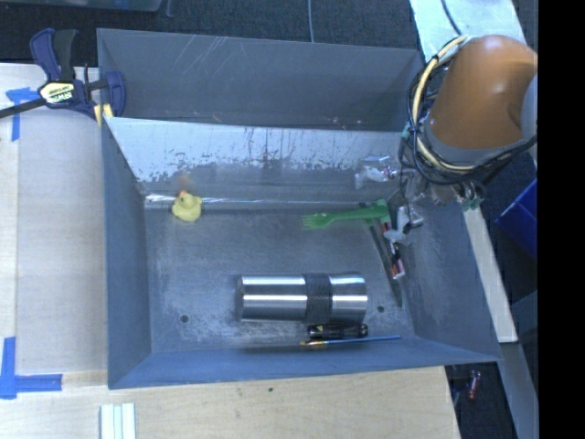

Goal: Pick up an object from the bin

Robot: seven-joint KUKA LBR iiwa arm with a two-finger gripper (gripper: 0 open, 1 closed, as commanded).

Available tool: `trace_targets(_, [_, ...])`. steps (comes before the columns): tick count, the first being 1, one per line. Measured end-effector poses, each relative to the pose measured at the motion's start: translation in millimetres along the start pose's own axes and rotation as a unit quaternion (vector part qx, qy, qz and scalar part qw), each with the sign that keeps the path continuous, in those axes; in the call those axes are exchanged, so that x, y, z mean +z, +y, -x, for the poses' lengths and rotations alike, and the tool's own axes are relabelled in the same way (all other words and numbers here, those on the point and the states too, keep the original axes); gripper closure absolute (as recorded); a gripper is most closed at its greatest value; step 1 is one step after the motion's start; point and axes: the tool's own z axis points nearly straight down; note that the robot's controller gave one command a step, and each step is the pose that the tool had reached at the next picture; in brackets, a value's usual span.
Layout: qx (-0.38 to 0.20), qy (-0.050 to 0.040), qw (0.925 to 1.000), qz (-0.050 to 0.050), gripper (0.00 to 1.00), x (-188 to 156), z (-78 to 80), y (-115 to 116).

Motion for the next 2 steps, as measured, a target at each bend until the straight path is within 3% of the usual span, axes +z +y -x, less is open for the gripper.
trace_targets(1, [-0.138, -0.0089, 0.9904, 0.001, 0.0, -17, 30.0, 55])
trace_targets(2, [-0.132, -0.0025, 0.9913, -0.001, 0.0, -3, -8.6, 13])
